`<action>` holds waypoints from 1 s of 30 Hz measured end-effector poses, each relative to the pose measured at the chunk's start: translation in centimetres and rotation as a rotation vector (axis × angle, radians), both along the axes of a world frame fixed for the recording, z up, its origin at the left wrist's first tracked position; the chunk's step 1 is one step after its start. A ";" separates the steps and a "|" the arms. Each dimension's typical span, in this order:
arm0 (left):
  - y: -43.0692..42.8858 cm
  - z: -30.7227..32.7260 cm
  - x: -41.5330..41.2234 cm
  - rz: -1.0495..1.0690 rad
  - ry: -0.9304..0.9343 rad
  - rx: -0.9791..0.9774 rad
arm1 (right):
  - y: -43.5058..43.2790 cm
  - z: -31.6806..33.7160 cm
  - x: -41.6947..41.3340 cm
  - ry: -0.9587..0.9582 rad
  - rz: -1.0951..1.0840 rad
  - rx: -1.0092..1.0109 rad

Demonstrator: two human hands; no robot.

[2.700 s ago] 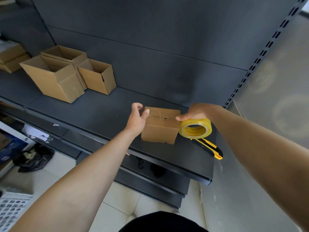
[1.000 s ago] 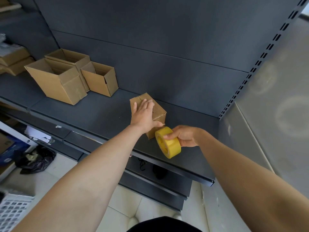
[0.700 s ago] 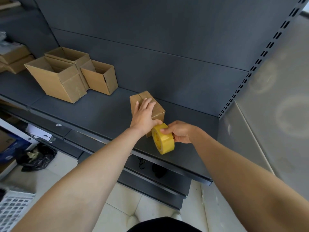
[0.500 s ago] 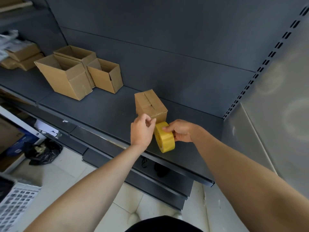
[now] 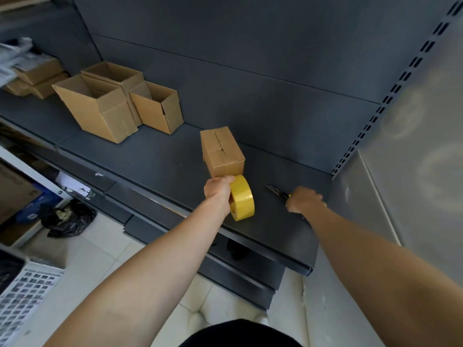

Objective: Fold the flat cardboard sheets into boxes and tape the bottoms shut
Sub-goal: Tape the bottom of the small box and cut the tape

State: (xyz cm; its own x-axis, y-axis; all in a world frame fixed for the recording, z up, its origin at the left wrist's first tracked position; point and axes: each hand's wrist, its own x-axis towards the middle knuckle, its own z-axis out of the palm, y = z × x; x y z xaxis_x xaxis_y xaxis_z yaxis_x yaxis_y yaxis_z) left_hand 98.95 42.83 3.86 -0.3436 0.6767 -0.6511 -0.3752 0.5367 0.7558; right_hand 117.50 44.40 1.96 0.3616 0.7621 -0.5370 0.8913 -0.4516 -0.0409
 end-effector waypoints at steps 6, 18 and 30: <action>0.6 -0.1 0.3 0.077 0.045 -0.036 | -1.5 -2.3 2.7 -0.133 0.090 -0.049; 1.7 0.0 -0.4 0.030 0.131 -0.098 | 0.6 1.7 1.1 0.387 0.364 0.349; 2.6 -0.2 -1.7 -0.026 0.085 -0.177 | 1.8 0.3 -3.3 -0.019 0.632 0.305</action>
State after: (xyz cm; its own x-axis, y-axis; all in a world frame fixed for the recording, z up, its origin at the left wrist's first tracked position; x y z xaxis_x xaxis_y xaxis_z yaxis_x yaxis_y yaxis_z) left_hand 97.21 45.47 3.65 -0.3860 0.5638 -0.7302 -0.2983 0.6727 0.6771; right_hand 114.21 46.18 2.24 -0.1930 0.9450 -0.2641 0.9811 0.1822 -0.0649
